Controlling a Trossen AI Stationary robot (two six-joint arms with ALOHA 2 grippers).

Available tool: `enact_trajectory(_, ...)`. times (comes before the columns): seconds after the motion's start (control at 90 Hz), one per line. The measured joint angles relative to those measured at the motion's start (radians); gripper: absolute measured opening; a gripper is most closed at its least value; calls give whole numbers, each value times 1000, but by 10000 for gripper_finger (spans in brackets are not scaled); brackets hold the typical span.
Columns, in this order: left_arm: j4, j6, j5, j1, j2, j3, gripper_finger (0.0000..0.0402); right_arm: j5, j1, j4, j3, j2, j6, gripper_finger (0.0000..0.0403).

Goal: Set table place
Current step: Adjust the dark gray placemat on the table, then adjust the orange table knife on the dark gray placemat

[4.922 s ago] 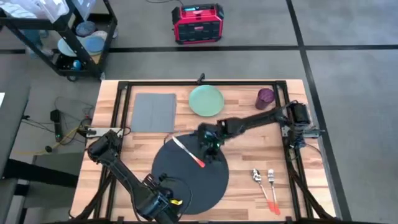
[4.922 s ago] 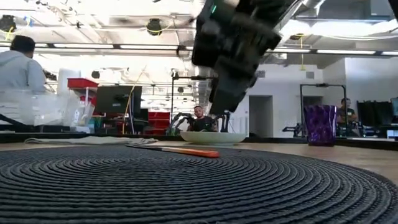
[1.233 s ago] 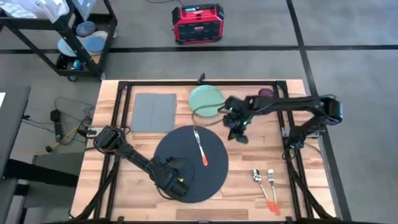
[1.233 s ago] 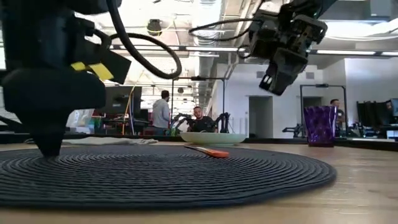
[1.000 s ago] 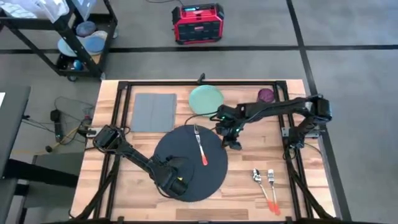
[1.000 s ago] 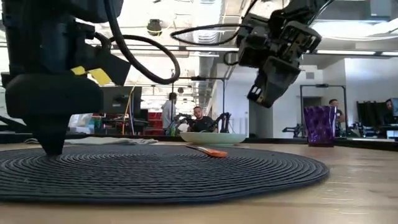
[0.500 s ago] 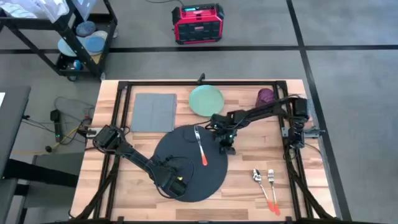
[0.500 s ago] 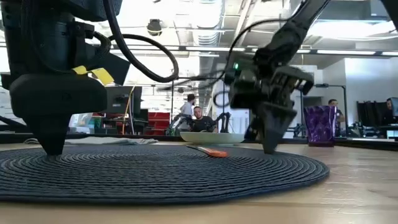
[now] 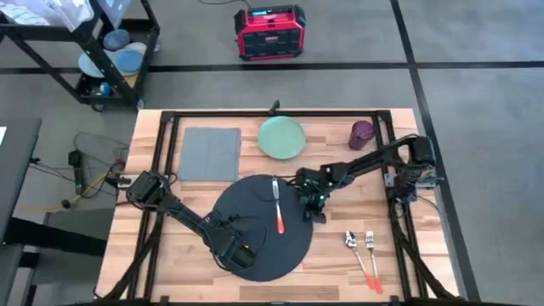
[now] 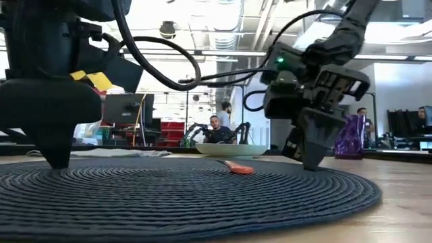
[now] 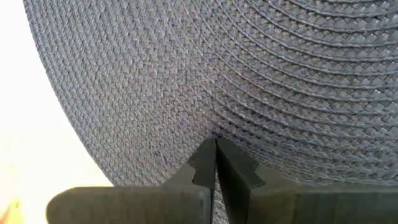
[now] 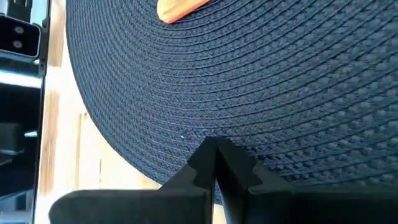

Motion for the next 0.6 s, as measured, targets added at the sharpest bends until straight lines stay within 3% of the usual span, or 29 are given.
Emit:
enact_trajectory(0.344, 6, 58, -10, 0, 0, 1, 0, 20, 102, 19, 4, -6, 104, 0)
enact_trajectory(0.6, 53, 57, -59, -15, 0, 0, 0, 74, 2, -184, 129, -233, 94, 0)
